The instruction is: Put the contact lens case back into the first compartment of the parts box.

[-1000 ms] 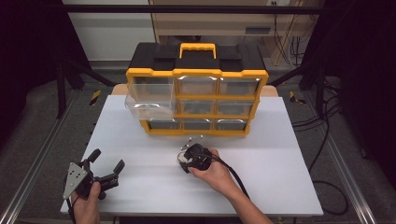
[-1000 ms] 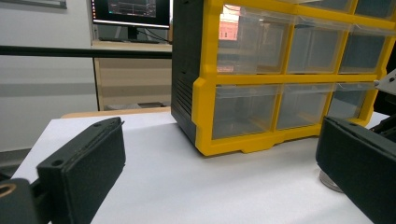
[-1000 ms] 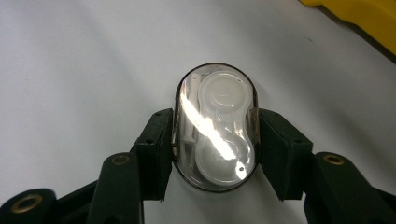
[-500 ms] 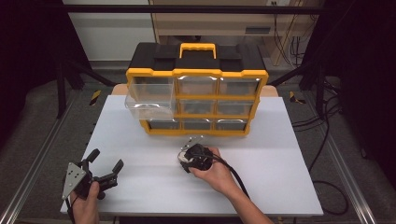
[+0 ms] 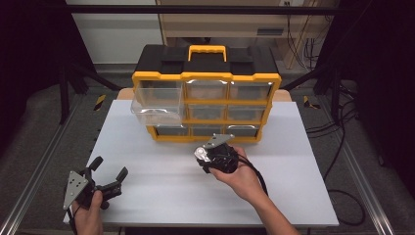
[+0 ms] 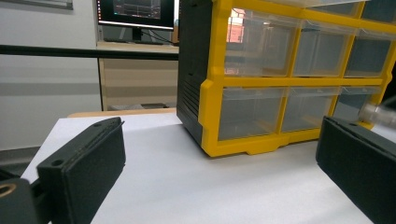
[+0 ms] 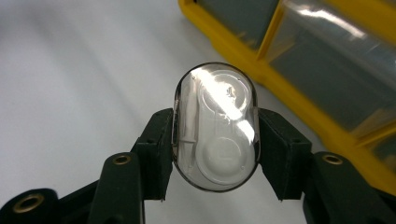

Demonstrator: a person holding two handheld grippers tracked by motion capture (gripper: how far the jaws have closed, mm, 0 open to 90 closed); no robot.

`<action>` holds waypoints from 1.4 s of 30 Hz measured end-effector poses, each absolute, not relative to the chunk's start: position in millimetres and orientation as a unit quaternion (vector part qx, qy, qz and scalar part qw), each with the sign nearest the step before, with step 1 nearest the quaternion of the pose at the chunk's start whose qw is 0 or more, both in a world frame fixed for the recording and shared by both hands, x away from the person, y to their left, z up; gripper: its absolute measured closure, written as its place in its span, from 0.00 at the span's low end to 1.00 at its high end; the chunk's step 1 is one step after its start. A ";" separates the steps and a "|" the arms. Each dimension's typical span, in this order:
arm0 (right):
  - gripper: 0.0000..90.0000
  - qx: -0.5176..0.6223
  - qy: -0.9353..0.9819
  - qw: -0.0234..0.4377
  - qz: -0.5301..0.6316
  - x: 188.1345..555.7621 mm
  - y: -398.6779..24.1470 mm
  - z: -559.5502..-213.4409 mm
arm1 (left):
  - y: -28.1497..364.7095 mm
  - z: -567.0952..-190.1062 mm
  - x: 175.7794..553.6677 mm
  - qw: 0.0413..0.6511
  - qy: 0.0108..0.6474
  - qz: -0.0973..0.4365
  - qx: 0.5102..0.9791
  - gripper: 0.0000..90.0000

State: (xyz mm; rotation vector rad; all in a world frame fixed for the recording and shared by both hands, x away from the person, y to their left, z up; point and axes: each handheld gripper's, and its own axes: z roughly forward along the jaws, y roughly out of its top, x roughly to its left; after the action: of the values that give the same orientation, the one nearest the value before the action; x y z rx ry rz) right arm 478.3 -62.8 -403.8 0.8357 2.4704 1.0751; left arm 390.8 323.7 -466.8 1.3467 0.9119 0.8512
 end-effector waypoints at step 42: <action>0.55 0.282 0.788 0.276 0.472 485.0 -67.3 -247.7 | 322.5 -467.3 392.1 0.605 0.394 0.369 0.586 0.01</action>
State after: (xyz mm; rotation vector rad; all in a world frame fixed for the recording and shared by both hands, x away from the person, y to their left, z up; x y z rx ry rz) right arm 485.0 -67.3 -247.7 0.7574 2.1183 1.2676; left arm 392.1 322.5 -467.3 1.3551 0.9113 0.8527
